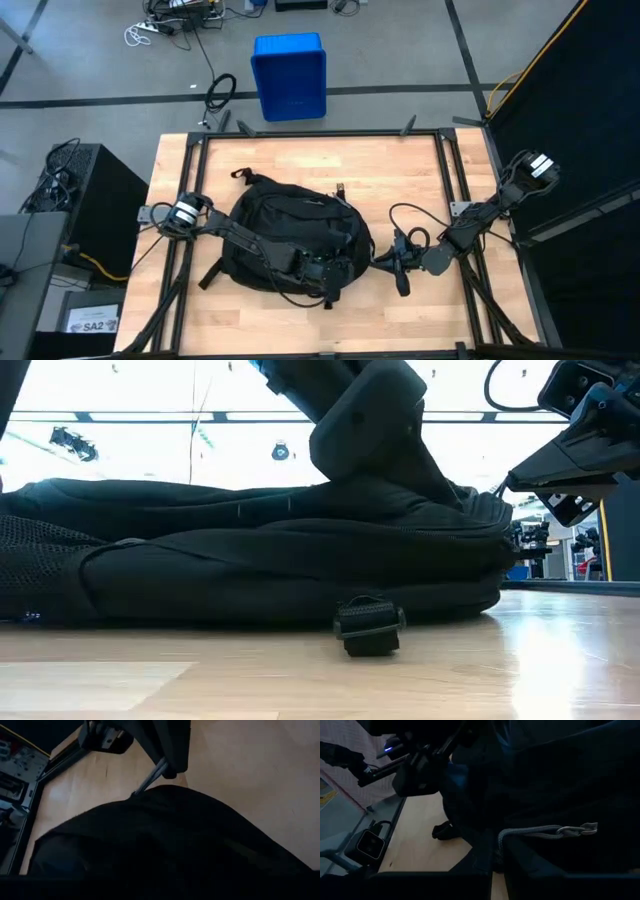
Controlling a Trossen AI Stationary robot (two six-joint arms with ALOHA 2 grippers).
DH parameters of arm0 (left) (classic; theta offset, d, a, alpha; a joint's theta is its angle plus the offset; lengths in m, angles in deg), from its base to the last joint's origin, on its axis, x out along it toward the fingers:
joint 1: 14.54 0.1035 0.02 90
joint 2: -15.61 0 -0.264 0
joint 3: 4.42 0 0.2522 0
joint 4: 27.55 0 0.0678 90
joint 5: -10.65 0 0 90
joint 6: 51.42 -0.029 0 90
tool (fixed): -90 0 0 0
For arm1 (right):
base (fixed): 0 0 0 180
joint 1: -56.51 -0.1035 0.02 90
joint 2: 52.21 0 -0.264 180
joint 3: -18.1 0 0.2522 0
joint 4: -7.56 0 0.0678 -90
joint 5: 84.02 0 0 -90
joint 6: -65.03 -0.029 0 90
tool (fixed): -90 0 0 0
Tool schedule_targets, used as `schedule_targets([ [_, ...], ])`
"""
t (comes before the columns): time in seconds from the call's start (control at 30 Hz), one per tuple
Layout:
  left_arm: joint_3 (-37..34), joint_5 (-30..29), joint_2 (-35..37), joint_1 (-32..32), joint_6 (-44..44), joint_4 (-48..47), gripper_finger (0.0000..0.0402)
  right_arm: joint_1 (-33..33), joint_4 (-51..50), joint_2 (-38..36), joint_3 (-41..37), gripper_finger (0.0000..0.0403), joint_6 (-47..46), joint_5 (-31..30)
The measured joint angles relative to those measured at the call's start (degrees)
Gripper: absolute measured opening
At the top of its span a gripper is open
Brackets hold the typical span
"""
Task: Unpack backpack
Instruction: Open the black backpack
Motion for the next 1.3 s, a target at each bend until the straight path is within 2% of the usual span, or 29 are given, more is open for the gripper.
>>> schedule_targets([
  [0.17,-0.02,3.76,0.0,0.1,0.57,-0.26,0.0028,-0.07,0.06,0.0,0.0,0.0001,0.66,-0.48],
  [0.23,-0.04,5.82,-0.02,0.08,1.08,-0.21,0.0011,-0.04,0.1,0.0,0.0,0.0001,1.06,-1.7],
  [0.4,-0.04,12.26,-0.02,-1.68,0.92,0.1,0.0002,1.34,0.01,0.0,0.0,0.0001,1.95,-5.16],
  [0.53,-0.04,16.85,-0.01,-4.3,-1.01,0.27,0.0001,4.15,-0.19,0.0,0.0,0.0001,2.95,-4.79],
  [0.93,-0.11,18.33,2.45,-10.69,-3.48,-3.58,0.0,16.2,-4.26,0.0,0.0,0.0,3.01,-5.22],
  [1.3,-0.11,16.49,3.09,-12.97,-1.7,-8.06,0.0,27.24,-5.49,0.0,0.04,0.0,6.07,6.75],
])
